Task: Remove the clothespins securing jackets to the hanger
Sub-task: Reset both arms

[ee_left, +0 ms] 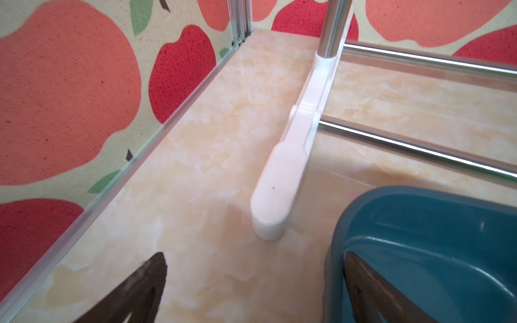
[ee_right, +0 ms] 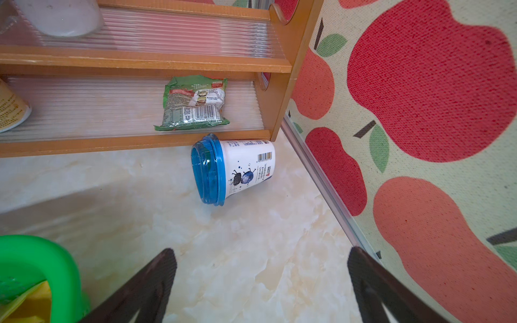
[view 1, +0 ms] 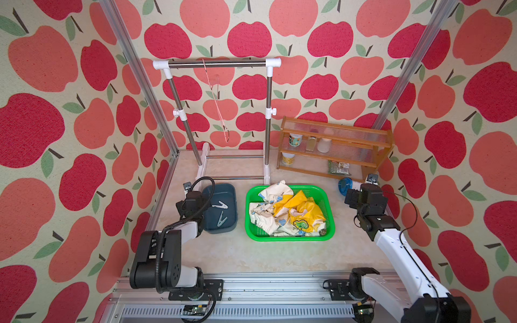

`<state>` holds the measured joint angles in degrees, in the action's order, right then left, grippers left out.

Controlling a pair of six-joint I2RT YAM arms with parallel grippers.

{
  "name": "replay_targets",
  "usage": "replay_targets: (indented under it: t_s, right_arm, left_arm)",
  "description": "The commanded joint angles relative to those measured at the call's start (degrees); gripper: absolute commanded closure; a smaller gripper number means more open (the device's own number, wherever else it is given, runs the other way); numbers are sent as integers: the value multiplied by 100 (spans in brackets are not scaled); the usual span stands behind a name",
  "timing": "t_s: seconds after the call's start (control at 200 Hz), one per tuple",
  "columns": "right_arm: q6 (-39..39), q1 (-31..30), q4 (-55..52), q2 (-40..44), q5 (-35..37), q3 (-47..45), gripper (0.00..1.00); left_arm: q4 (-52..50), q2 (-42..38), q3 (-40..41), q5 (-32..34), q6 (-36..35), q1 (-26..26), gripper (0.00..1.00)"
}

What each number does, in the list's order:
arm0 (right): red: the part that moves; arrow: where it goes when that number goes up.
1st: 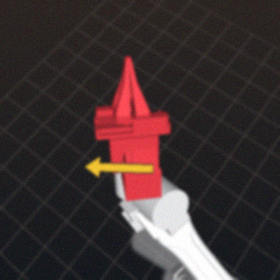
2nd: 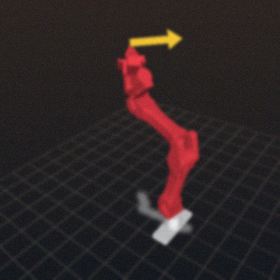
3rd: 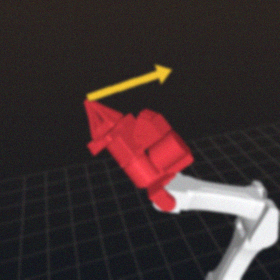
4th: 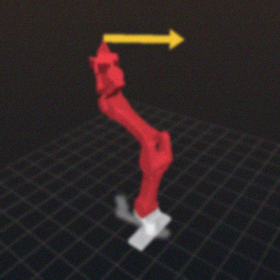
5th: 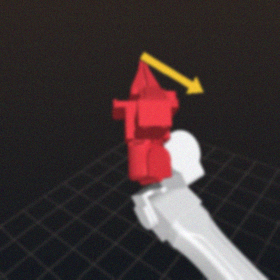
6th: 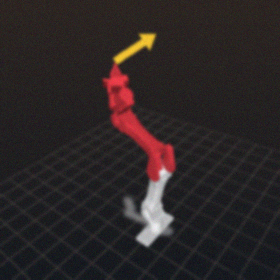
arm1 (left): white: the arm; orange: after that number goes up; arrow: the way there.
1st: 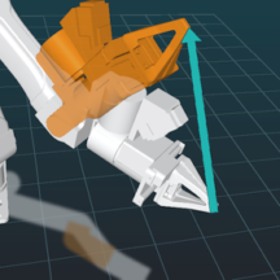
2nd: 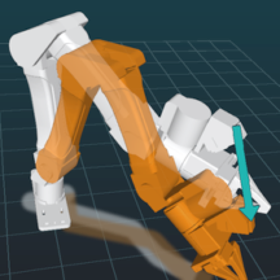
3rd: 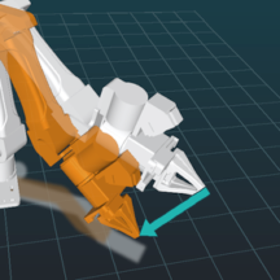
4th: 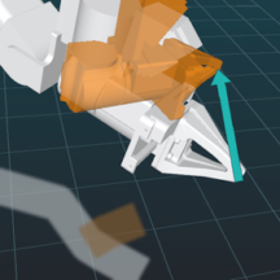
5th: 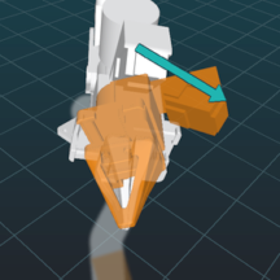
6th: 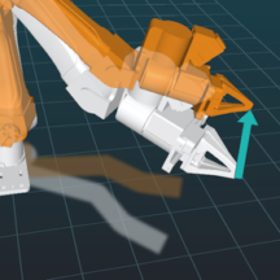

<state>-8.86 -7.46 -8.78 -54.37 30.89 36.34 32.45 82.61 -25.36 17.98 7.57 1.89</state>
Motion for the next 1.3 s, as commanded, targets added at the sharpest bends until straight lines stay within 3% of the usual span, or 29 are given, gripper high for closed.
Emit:
replay_targets:
  t_s: [0.0, 0.115, 0.21, 0.24, 0.29, 0.34, 0.45, 0.605, 0.995, 1.13, 1.296]
  right_arm:
    - [301, 43, 1038, 249, 177, -451, 1]
    - [501, 64, 1791, 288, 156, -869, 1]
    - [608, 105, 2403, 28, 112, -1160, 1]
    - [617, 116, 2580, -75, 76, -1223, 1]
    - [614, 118, 2897, -270, 33, -1328, 1]
    - [631, 121, 3201, -465, -6, -1403, 1]
    - [747, 122, 3722, -940, -100, -1421, 1]
    - [651, 130, 4672, -1784, -512, -1486, 1]
    - [1420, 41, 6795, -3649, -1785, -1671, 1]
    - [1253, 208, 6011, -3502, -2062, -1414, 1]
    - [1129, 359, 5941, -3497, -2246, -1370, 1]
  left_arm:
    - [833, 365, -37, -427, -305, 155, 0]
    - [702, 522, -157, -997, -537, 143, 0]
    - [1752, 799, 271, -1291, -555, 261, 0]
    - [1988, 836, 338, -1266, -606, 223, 0]
    - [1345, 668, 166, -1249, -574, 188, 0]
    - [1751, 787, 259, -1293, -611, 215, 0]
    - [1575, 743, 211, -1337, -586, 234, 0]
    - [1526, 730, 199, -1363, -572, 250, 0]
    - [1493, 721, 190, -1367, -573, 250, 0]
    - [1493, 722, 190, -1373, -570, 250, 0]
    - [1492, 721, 190, -1367, -572, 246, 0]
